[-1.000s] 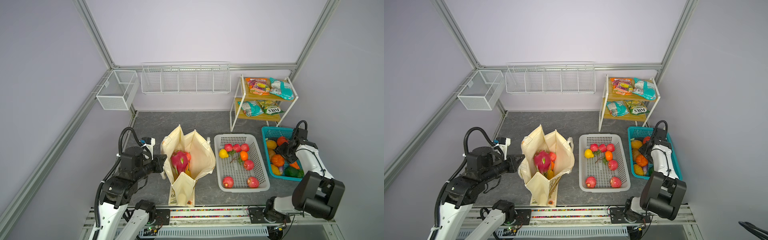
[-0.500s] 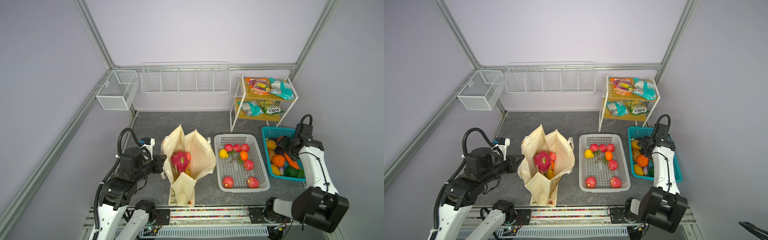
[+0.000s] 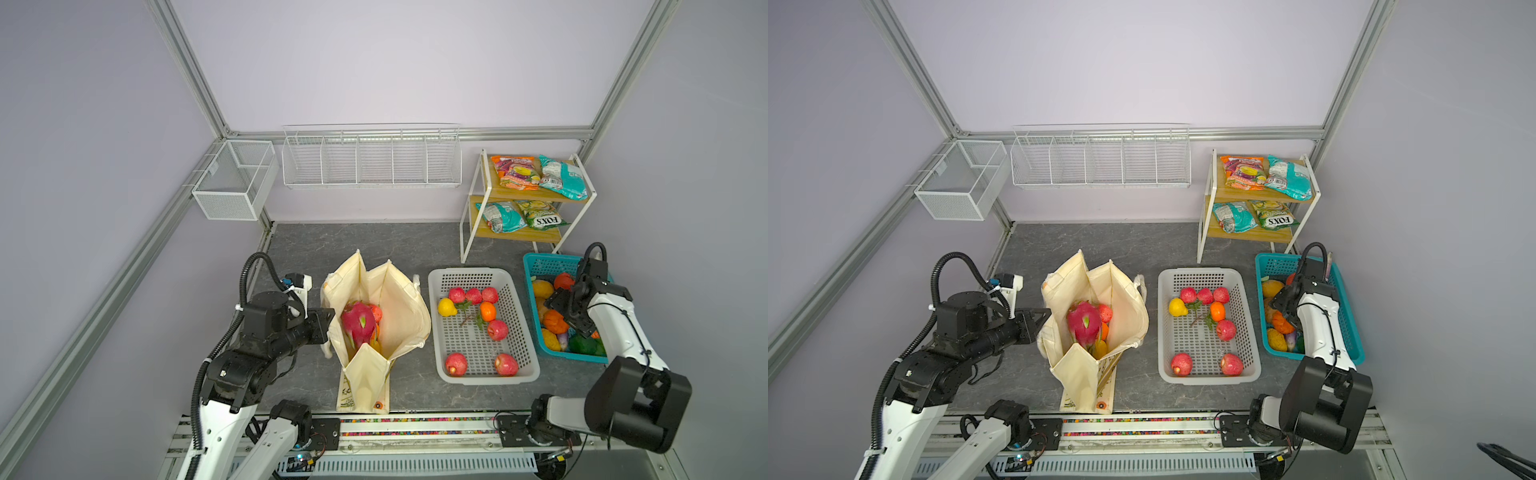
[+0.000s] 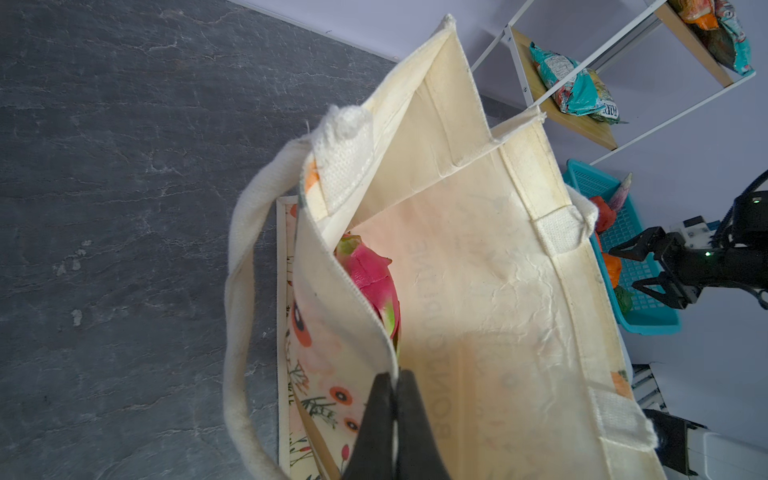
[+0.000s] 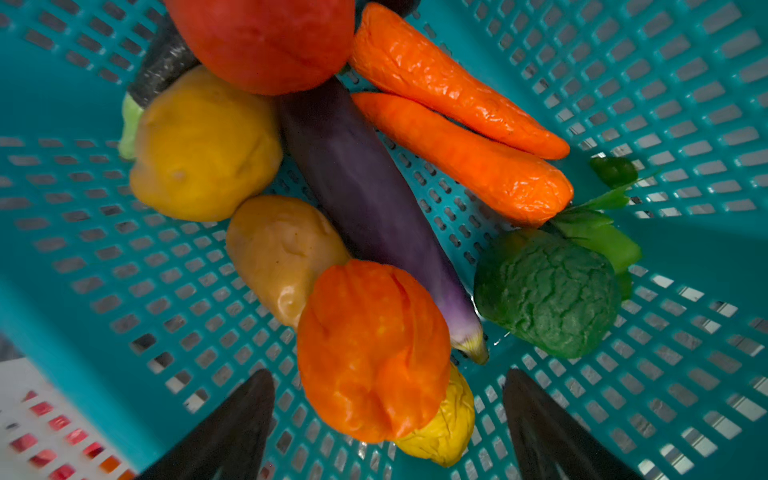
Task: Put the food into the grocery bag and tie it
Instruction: 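Lower the right gripper onto the orange pumpkin and close on it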
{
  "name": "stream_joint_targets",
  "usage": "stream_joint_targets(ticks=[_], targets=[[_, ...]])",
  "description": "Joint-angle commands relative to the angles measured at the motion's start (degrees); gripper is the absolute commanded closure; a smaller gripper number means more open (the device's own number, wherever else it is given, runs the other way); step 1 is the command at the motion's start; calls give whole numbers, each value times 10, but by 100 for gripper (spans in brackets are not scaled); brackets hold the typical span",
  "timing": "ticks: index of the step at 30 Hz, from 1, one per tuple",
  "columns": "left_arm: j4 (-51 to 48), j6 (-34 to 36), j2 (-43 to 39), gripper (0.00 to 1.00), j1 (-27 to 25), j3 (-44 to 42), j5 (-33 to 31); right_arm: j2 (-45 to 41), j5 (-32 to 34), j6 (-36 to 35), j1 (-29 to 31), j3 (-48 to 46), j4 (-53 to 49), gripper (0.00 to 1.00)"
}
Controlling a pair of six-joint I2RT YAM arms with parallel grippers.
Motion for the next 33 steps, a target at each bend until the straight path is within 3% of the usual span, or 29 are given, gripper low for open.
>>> stream_joint_targets(ticks=[1,7,14,29,33], targets=[[-27,-4,2,100,0,13,5,26,14,-12,5,-9,27,11],[-44,-3,9,100,0,24,-6,70,2,-23,9,-2,42,11],[-53,-9,0,100,0,19,-15,69,-1,-23,9,-13,48,0],[-65,-6,-7,100,0,39,-21,22,-27,-12,9,-28,44,48],[-54,-7,-7,100,0,33,-20,-1,-31,-8,9,-21,31,50]])
